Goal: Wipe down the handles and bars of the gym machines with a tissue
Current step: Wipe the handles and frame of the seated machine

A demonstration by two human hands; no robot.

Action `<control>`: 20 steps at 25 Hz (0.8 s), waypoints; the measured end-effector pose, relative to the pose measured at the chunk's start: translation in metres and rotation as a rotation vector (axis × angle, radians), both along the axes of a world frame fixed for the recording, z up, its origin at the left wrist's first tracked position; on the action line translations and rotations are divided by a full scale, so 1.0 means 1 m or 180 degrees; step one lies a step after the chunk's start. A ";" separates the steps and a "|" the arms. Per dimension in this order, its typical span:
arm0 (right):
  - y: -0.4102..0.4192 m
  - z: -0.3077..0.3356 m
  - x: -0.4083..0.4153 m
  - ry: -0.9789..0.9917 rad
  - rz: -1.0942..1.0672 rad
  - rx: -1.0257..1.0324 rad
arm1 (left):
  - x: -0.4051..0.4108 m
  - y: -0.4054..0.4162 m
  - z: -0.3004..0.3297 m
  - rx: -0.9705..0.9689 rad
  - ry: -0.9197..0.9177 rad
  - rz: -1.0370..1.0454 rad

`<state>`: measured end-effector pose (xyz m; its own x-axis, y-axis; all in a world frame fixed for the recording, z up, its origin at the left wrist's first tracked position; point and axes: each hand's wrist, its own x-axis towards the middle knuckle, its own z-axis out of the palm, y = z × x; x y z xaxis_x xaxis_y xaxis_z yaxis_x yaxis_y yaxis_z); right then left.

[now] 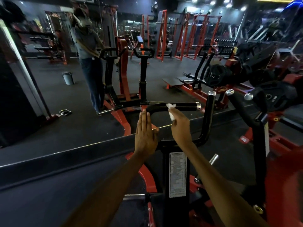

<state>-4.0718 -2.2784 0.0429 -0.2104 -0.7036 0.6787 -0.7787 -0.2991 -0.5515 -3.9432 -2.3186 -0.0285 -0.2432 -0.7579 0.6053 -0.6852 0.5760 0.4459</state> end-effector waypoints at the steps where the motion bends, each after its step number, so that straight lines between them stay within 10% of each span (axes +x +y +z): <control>1: 0.005 0.004 0.008 -0.0228 -0.0068 -0.0008 | 0.007 0.001 0.006 0.0071 0.0044 -0.0031; 20: -0.090 -0.074 0.182 -0.0205 0.0872 0.0757 | 0.209 -0.033 -0.009 0.0994 -0.0760 0.1176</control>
